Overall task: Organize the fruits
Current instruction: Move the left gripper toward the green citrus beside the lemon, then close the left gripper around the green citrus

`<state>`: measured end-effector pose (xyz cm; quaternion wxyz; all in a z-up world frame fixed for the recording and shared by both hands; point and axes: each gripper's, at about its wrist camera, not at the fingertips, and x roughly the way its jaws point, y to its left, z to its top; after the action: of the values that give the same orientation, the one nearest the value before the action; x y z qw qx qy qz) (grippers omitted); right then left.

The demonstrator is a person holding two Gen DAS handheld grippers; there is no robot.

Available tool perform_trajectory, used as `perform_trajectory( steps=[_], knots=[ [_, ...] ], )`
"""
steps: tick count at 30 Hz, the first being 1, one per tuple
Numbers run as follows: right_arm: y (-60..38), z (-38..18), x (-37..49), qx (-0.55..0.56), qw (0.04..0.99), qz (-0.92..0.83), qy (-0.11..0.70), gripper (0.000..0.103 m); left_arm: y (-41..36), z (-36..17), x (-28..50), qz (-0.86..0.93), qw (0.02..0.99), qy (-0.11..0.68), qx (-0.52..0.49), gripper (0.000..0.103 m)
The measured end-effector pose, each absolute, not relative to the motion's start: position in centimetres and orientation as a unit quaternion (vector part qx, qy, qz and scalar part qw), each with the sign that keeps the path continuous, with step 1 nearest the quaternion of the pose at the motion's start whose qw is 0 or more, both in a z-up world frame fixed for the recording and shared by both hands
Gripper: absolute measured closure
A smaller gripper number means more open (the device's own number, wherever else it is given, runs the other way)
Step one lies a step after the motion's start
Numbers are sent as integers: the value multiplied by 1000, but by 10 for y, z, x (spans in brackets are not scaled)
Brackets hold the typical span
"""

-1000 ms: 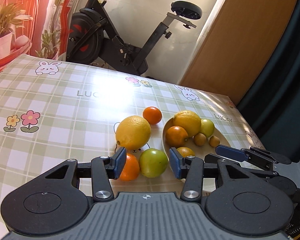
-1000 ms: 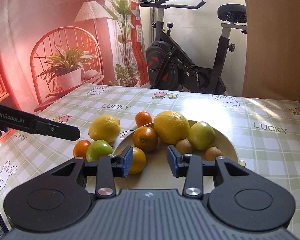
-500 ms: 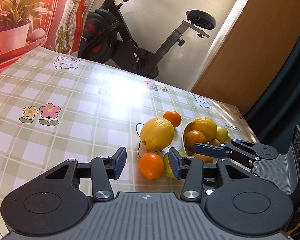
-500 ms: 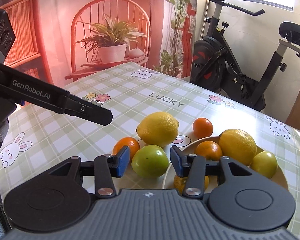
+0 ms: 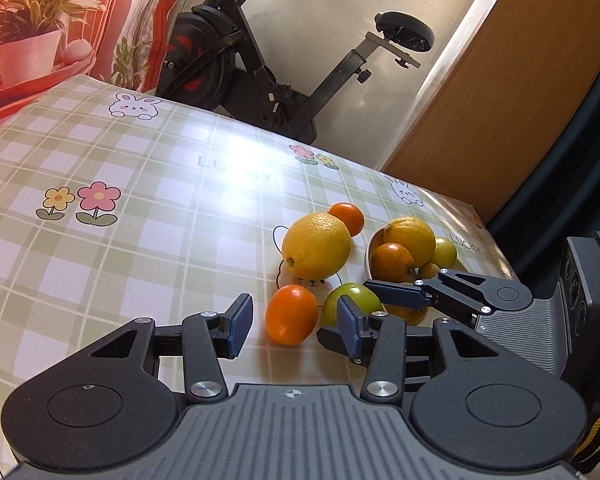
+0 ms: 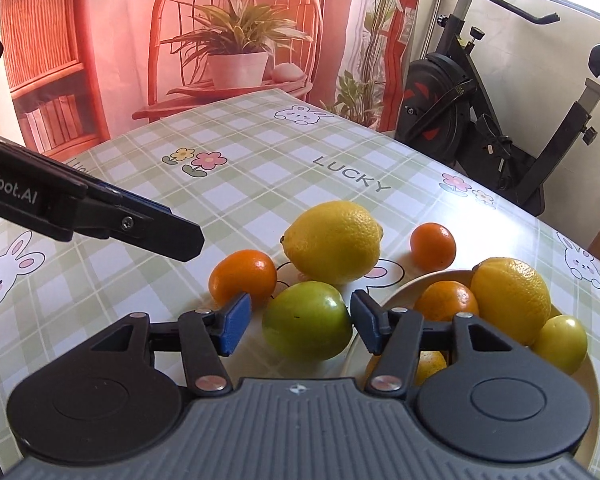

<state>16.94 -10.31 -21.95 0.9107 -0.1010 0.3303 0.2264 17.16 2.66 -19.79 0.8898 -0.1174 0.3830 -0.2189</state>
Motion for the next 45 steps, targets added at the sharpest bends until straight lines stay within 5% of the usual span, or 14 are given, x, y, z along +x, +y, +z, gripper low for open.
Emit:
perform_trajectory(
  steps=[45],
  knots=[
    [-104, -228, 142, -75, 914, 200, 344, 54, -29, -219, 169, -269, 877, 397, -48, 58]
  ],
)
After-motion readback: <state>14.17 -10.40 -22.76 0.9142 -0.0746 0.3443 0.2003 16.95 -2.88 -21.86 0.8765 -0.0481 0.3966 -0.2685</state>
